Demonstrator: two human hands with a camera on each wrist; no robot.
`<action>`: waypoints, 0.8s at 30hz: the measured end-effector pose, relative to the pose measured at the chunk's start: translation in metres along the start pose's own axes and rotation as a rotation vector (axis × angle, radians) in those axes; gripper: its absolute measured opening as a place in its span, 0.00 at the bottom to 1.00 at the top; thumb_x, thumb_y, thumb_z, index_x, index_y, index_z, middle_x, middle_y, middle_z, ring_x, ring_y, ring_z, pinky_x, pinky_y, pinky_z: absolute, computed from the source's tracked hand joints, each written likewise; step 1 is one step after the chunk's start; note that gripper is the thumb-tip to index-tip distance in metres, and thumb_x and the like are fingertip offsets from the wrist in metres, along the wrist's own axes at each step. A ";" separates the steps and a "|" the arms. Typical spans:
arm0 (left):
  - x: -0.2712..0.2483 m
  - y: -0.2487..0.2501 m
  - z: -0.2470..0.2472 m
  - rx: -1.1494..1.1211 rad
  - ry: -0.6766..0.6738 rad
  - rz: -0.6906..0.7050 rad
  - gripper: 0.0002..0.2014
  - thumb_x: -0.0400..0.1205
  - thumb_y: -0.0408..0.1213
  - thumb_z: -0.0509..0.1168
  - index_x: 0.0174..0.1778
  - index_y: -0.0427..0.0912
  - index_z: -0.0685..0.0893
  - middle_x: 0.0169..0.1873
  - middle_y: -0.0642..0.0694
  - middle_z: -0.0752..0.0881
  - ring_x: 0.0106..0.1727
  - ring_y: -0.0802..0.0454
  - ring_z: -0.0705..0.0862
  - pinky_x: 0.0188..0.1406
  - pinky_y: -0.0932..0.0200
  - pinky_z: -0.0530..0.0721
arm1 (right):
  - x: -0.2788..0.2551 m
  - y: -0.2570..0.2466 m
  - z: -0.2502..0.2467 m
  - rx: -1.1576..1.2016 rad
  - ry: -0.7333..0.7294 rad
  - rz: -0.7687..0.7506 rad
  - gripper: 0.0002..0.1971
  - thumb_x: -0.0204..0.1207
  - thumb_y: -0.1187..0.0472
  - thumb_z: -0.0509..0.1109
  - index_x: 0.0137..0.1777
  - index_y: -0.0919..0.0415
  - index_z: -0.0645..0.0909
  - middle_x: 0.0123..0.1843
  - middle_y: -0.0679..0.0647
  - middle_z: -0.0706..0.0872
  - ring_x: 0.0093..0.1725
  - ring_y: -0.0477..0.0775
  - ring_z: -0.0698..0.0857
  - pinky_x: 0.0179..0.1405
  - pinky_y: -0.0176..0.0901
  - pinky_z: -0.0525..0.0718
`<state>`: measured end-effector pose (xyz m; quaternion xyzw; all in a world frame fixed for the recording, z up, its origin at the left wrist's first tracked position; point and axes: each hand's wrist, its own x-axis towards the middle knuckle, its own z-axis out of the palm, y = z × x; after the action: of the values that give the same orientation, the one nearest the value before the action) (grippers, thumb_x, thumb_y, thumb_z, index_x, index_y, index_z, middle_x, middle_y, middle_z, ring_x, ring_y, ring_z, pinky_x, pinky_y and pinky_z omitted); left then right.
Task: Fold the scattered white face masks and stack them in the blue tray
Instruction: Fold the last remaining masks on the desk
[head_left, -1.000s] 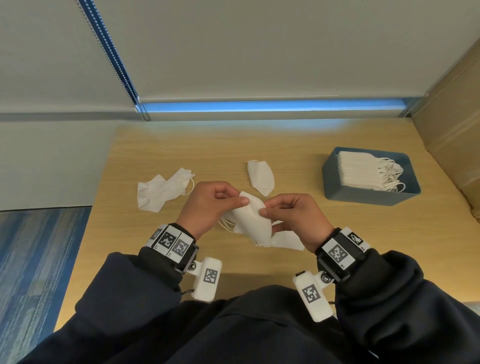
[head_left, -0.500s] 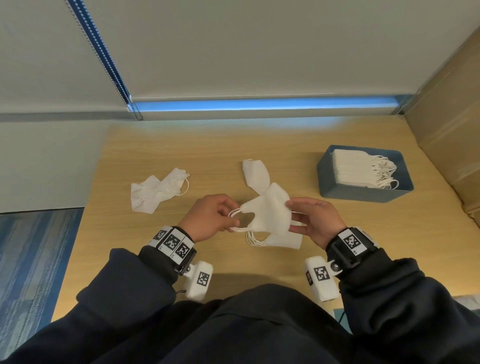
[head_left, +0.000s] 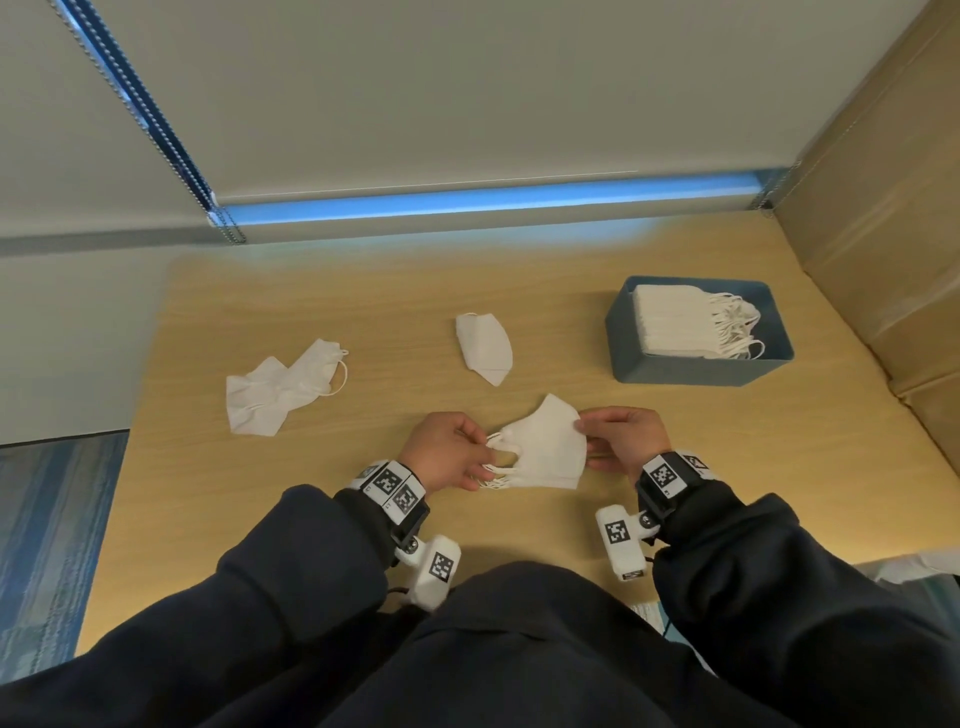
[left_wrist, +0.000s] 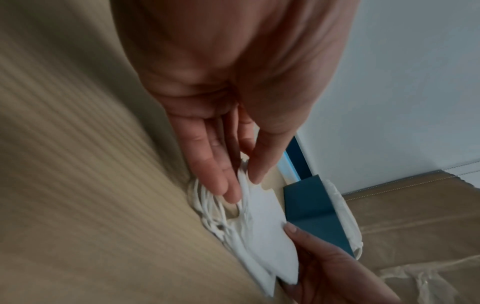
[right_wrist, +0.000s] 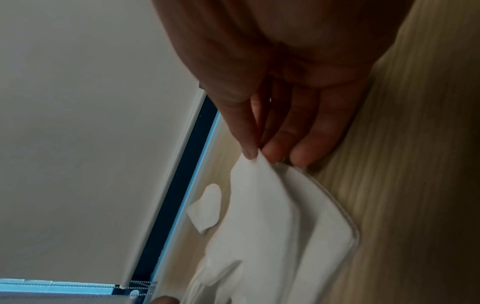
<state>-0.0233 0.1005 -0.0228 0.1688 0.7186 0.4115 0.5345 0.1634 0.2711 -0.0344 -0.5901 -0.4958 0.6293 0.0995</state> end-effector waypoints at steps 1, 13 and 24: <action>0.000 -0.001 0.001 -0.003 0.001 -0.003 0.11 0.75 0.25 0.78 0.46 0.35 0.82 0.41 0.35 0.89 0.40 0.39 0.93 0.34 0.50 0.90 | 0.001 0.000 0.000 -0.034 0.003 -0.010 0.08 0.73 0.67 0.81 0.50 0.66 0.90 0.42 0.62 0.93 0.31 0.53 0.89 0.27 0.43 0.88; -0.004 -0.011 -0.002 -0.070 0.024 -0.002 0.10 0.76 0.22 0.76 0.46 0.34 0.82 0.40 0.34 0.88 0.37 0.40 0.92 0.35 0.47 0.91 | 0.008 0.014 0.002 -0.174 0.032 -0.102 0.05 0.70 0.66 0.84 0.44 0.62 0.91 0.40 0.62 0.94 0.29 0.52 0.89 0.27 0.43 0.87; -0.002 -0.015 -0.004 -0.023 0.050 -0.010 0.11 0.75 0.24 0.78 0.46 0.35 0.83 0.48 0.29 0.91 0.39 0.38 0.93 0.37 0.46 0.91 | 0.007 0.016 0.005 -0.221 0.055 -0.132 0.07 0.69 0.66 0.85 0.44 0.62 0.91 0.40 0.61 0.94 0.29 0.52 0.88 0.24 0.41 0.86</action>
<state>-0.0234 0.0879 -0.0330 0.1490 0.7277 0.4212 0.5204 0.1643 0.2660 -0.0515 -0.5808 -0.5968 0.5464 0.0886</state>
